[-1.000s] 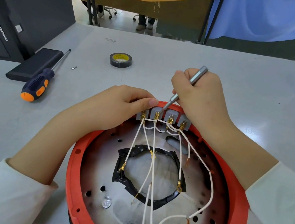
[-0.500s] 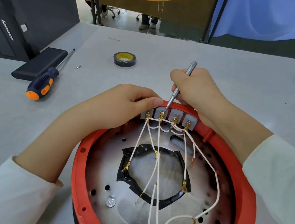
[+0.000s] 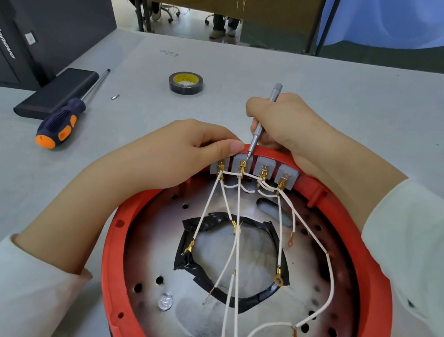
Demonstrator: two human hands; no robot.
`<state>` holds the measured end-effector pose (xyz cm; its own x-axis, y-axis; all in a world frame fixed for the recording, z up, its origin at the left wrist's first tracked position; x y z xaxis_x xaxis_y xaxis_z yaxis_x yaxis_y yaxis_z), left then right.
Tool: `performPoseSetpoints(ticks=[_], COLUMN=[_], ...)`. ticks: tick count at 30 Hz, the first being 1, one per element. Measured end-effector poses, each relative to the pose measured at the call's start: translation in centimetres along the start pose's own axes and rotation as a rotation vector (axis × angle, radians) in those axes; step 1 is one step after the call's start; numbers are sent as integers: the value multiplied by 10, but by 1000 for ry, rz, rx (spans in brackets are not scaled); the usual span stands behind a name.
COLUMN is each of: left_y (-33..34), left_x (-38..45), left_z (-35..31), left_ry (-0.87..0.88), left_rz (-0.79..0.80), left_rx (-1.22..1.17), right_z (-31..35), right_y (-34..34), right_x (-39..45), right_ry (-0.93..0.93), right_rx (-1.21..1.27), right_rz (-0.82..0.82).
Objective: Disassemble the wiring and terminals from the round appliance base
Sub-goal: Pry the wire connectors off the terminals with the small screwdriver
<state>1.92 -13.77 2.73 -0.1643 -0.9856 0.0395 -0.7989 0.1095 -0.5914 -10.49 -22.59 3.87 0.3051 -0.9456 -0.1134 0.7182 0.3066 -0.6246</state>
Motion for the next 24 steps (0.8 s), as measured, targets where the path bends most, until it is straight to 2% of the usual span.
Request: performPoseSetpoints(ticks=[5,9,16,24], left_y=[-1,-1,-1,-1], left_x=[1,0,-1,-1], left_z=[1,-1,1,1], left_ry=[3,-1,-19,-28], left_rz=[-17,-18,-29,-43], left_rx=[-2,-16,-11,-17], right_z=[2,4,-7,-9], right_y=[1,-12,-21,-15], right_x=[-3,-20,-46,-42], right_ry=[-18,-172,-323,-372], right_rx=[-7,9,26,-33], right_rz=[-9,-155,-360,-359])
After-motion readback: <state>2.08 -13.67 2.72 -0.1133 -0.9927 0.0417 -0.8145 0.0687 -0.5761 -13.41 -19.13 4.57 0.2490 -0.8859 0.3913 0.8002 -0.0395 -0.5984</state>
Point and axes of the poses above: each hand's wrist, its own x-axis towards the middle knuckle, its own y-axis out of the palm, z = x × y, the point moved 3 cm from there along x, towards the middle knuckle, and after that the axes turned 12 degrees about -x, right-handed, at the moved point
